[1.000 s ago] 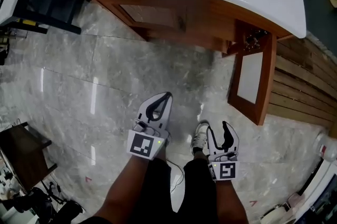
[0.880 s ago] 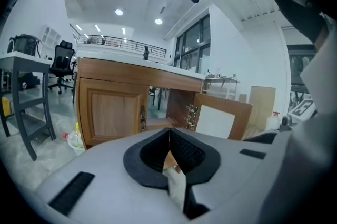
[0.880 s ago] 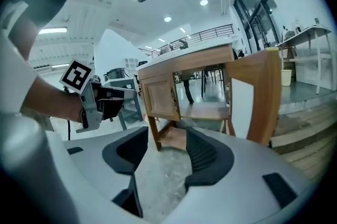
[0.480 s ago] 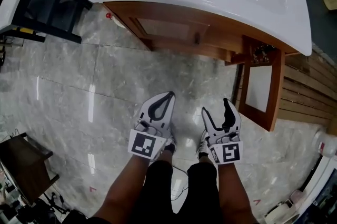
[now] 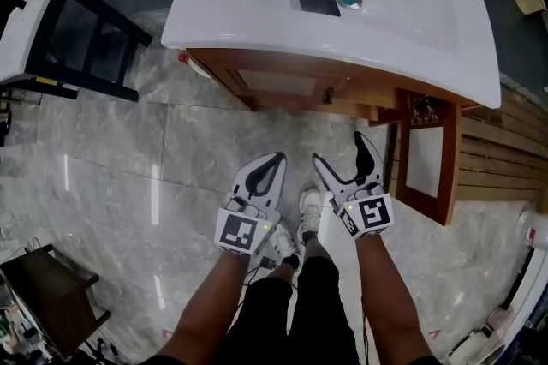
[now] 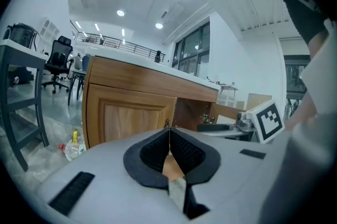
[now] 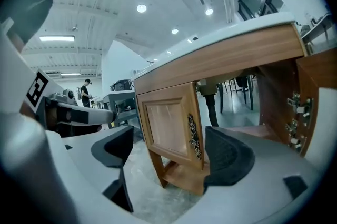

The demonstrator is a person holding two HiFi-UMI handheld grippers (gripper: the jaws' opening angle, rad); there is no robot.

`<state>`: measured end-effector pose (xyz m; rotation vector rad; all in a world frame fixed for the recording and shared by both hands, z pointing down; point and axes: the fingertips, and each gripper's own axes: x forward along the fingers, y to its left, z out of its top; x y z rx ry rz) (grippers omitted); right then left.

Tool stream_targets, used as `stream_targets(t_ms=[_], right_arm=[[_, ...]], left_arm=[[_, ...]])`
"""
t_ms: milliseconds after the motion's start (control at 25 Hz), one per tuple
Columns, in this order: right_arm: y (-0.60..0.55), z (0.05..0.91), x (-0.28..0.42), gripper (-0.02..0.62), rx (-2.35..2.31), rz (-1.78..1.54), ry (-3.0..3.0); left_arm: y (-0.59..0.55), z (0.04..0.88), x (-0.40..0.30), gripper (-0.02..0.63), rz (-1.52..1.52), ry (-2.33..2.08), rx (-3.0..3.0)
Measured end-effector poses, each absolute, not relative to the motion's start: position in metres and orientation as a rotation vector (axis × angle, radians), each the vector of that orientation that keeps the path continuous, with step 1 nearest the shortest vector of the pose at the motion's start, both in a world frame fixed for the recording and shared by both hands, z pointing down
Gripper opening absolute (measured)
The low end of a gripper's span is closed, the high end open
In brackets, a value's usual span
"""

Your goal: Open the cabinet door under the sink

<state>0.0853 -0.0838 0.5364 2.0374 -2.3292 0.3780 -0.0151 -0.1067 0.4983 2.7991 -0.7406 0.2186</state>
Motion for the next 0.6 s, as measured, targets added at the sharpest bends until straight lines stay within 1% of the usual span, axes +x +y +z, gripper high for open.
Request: stream_targets(t_ms=[200,600], right_arm=[[-0.131,0.544,0.102,0.436,2.007,0.397,-2.341],[-0.186,0.552,0.119,0.456,1.86,0.403,-2.413]], left_arm=[[-0.129,0.501,-0.008,0.023,0.244,-0.727,2.832],[-0.164,0.502,0.011,0.023,0.273,-0.758,2.851]])
